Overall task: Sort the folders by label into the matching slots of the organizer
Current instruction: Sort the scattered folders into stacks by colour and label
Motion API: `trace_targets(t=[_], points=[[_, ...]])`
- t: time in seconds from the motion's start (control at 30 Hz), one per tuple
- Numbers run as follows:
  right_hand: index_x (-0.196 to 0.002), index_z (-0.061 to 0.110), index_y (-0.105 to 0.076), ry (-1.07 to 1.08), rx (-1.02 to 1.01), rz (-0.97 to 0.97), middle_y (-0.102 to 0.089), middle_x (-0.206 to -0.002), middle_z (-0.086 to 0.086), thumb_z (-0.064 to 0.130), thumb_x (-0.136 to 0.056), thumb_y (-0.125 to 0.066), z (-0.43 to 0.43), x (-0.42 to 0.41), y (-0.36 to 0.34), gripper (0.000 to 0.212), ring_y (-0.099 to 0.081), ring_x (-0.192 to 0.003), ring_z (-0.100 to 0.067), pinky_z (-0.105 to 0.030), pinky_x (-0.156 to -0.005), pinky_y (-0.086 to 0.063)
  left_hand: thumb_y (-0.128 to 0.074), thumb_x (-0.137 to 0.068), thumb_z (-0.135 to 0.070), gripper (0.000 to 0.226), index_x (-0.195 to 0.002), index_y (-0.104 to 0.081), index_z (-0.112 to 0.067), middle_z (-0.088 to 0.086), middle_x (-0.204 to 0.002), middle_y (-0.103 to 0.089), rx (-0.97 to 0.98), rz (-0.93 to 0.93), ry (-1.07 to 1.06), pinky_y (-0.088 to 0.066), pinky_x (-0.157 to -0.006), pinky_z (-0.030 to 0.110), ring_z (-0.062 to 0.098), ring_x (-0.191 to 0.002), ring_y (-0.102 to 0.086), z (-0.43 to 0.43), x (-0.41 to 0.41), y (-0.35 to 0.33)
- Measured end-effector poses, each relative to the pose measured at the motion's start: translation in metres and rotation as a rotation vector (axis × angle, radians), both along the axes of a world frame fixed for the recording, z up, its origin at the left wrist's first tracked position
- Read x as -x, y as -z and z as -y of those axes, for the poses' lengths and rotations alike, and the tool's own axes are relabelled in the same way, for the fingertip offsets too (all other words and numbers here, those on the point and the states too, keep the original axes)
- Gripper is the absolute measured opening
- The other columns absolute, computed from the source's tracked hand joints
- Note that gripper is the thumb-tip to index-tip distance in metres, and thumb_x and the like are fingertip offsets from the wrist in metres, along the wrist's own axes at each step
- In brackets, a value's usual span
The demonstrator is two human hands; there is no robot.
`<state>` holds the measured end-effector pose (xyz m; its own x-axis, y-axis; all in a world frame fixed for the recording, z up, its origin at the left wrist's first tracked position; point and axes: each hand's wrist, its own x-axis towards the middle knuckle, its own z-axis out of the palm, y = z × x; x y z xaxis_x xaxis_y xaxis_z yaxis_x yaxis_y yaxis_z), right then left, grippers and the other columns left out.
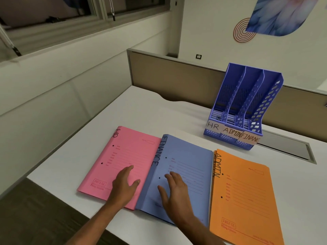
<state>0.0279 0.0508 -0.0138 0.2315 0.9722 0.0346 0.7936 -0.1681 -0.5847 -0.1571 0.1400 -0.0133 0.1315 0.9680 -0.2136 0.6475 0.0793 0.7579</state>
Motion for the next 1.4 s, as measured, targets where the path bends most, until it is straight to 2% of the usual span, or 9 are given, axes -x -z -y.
trace_targets(t=[0.1, 0.23, 0.33, 0.5, 0.73, 0.87, 1.0, 1.27, 1.4], points=[[-0.149, 0.022, -0.032, -0.087, 0.023, 0.02, -0.02, -0.162, -0.001, 0.049, -0.1, -0.038, -0.016, 0.022, 0.001, 0.057, -0.012, -0.15, -0.019, -0.03, -0.12, -0.007, -0.069, -0.091, -0.024, 0.06, -0.144, -0.044, -0.017, 0.008, -0.147, -0.048, -0.038, -0.067, -0.068, -0.036, -0.114, 0.051, 0.028, -0.135, -0.044, -0.014, 0.017, -0.003], [-0.15, 0.019, -0.028, -0.187, 0.049, 0.059, -0.016, -0.163, -0.003, 0.049, -0.1, -0.039, -0.034, 0.045, 0.002, 0.059, -0.012, -0.15, -0.019, -0.029, -0.119, -0.005, -0.068, -0.091, -0.025, 0.053, -0.139, -0.05, -0.015, 0.01, -0.144, -0.052, -0.073, -0.155, -0.176, -0.034, -0.112, 0.055, 0.031, -0.132, -0.048, -0.036, 0.044, -0.004], [-0.151, 0.019, -0.024, -0.233, 0.107, 0.103, -0.012, -0.163, -0.005, 0.05, -0.099, -0.038, -0.045, 0.059, 0.005, 0.062, -0.012, -0.149, -0.023, -0.039, -0.122, -0.011, -0.066, -0.092, -0.027, 0.051, -0.137, -0.051, -0.011, 0.013, -0.142, -0.054, -0.061, -0.219, -0.241, -0.035, -0.109, 0.056, 0.034, -0.129, -0.05, -0.055, 0.061, -0.005], [-0.149, 0.018, -0.021, -0.337, 0.172, 0.204, -0.014, -0.161, -0.013, 0.042, -0.098, -0.045, -0.06, 0.073, 0.012, 0.061, -0.017, -0.147, -0.03, -0.047, -0.122, -0.005, -0.061, -0.094, -0.032, 0.047, -0.136, -0.05, -0.011, 0.015, -0.136, -0.057, 0.046, -0.269, -0.294, -0.036, -0.105, 0.052, 0.037, -0.122, -0.052, -0.081, 0.081, -0.007], [-0.149, 0.015, -0.017, -0.401, 0.244, 0.299, -0.017, -0.16, -0.017, 0.034, -0.098, -0.048, -0.066, 0.084, 0.023, 0.062, -0.014, -0.148, -0.03, -0.051, -0.119, 0.01, -0.059, -0.096, -0.033, 0.045, -0.135, -0.05, -0.011, 0.016, -0.134, -0.061, 0.126, -0.176, -0.3, -0.043, -0.104, 0.055, 0.038, -0.115, -0.059, -0.098, 0.096, -0.011], [-0.149, 0.015, -0.018, -0.391, 0.251, 0.307, -0.021, -0.158, -0.016, 0.036, -0.097, -0.051, -0.068, 0.087, 0.025, 0.065, -0.017, -0.147, -0.03, -0.051, -0.12, 0.008, -0.059, -0.096, -0.034, 0.051, -0.139, -0.046, -0.011, 0.018, -0.139, -0.056, 0.197, -0.146, -0.312, -0.043, -0.105, 0.058, 0.04, -0.121, -0.056, -0.105, 0.1, -0.012], [-0.147, 0.018, -0.023, -0.35, 0.234, 0.263, -0.025, -0.157, -0.01, 0.039, -0.096, -0.049, -0.07, 0.088, 0.027, 0.061, -0.022, -0.145, -0.026, -0.048, -0.121, 0.004, -0.061, -0.094, -0.035, 0.052, -0.138, -0.047, -0.01, 0.018, -0.134, -0.059, 0.249, -0.117, -0.309, -0.046, -0.102, 0.056, 0.039, -0.115, -0.059, -0.108, 0.105, -0.011], [-0.148, 0.024, -0.029, -0.305, 0.201, 0.182, -0.027, -0.158, -0.003, 0.049, -0.093, -0.042, -0.068, 0.082, 0.035, 0.061, -0.018, -0.147, -0.017, -0.035, -0.121, 0.004, -0.077, -0.083, -0.033, 0.064, -0.136, -0.048, -0.012, 0.018, -0.126, -0.062, 0.317, 0.117, -0.337, -0.058, -0.086, 0.047, 0.035, -0.1, -0.066, -0.123, 0.122, -0.01], [-0.148, 0.027, -0.029, -0.275, 0.201, 0.142, -0.026, -0.159, 0.0, 0.054, -0.093, -0.04, -0.066, 0.081, 0.036, 0.062, -0.016, -0.147, -0.015, -0.031, -0.118, 0.007, -0.081, -0.078, -0.017, 0.047, -0.119, -0.059, -0.01, 0.014, -0.102, -0.072, 0.419, 0.28, -0.268, -0.061, -0.064, 0.04, 0.034, -0.081, -0.073, -0.128, 0.127, -0.01]])
